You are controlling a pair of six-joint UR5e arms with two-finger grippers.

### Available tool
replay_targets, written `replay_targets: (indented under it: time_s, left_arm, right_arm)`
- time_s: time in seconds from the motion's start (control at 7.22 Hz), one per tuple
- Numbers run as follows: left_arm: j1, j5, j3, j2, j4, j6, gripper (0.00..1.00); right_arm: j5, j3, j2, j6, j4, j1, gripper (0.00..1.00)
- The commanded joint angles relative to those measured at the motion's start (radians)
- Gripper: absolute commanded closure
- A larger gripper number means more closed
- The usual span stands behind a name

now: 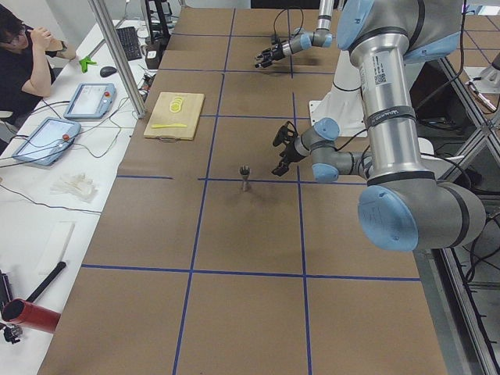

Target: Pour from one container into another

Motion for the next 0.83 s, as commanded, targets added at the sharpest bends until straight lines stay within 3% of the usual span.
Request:
replay_targets:
  time_s: [0.0,0.69]
  left_arm:
    - [0.000,-0.001,0.001,0.000,0.000,-0.002,0.00]
    - [0.000,-0.001,-0.002,-0.012,0.000,-0.005,0.00]
  right_arm:
    - [0.005,0.021,0.000,-0.024,0.000,0.000,0.00]
    - [0.033,0.038,-0.015,-0.092,-0.001,0.005,0.00]
